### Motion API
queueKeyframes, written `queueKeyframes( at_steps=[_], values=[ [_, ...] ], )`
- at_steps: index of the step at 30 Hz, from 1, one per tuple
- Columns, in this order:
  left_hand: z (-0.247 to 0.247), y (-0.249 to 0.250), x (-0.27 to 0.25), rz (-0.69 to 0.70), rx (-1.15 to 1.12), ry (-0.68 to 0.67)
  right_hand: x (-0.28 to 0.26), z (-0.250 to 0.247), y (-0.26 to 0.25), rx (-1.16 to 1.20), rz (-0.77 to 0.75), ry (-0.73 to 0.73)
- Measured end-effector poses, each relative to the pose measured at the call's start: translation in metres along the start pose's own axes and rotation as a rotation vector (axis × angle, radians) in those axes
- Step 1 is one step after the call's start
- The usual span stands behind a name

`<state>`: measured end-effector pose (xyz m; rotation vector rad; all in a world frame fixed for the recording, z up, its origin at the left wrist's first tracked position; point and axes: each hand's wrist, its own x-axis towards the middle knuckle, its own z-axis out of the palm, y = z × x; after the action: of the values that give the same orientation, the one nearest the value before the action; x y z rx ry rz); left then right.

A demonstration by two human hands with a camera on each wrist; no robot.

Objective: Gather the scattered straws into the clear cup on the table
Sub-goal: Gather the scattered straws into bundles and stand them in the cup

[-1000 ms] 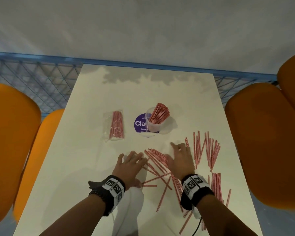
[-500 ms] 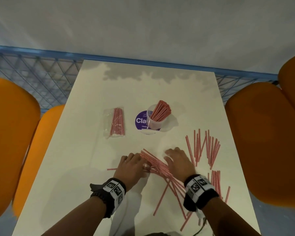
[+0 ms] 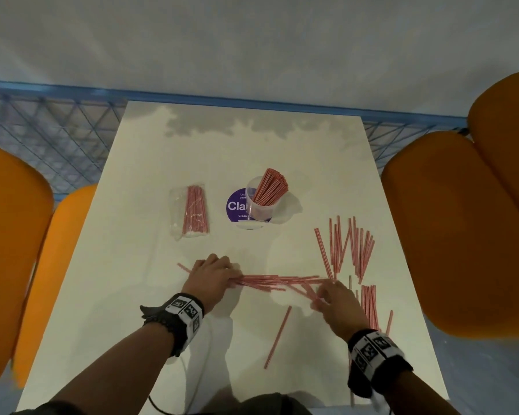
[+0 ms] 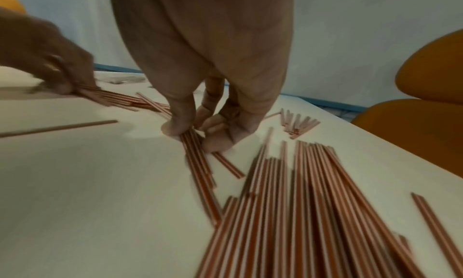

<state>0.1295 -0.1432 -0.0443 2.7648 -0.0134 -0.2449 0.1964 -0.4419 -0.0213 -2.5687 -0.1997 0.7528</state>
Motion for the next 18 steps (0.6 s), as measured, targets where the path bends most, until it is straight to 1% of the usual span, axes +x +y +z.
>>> queueKeyframes(
  at_steps=[2,5,7,9,12,16,18],
  values=[
    [-0.002,-0.008,-0.005,-0.018,-0.012,0.008,0.009,-0.009,0.003,0.033,0.034,0.046],
    [-0.007,-0.02,-0.013,-0.074,-0.027,0.029,0.021,-0.019,0.001,0.074,0.086,0.062],
    [-0.01,-0.024,-0.019,-0.081,-0.021,0.039,0.026,-0.021,-0.006,0.073,0.084,0.081],
    [-0.011,-0.025,-0.023,-0.054,-0.018,0.037,0.033,-0.018,-0.017,0.046,0.048,0.082],
    [-0.006,-0.016,-0.025,-0.002,-0.007,0.009,0.036,-0.006,-0.044,-0.044,-0.048,0.007],
    [0.003,0.013,-0.025,-0.02,-0.046,-0.007,0.032,0.019,-0.076,-0.145,-0.15,-0.048],
    [0.007,0.023,-0.023,-0.044,-0.017,-0.04,0.031,0.026,-0.085,-0.173,-0.199,-0.074]
  ],
)
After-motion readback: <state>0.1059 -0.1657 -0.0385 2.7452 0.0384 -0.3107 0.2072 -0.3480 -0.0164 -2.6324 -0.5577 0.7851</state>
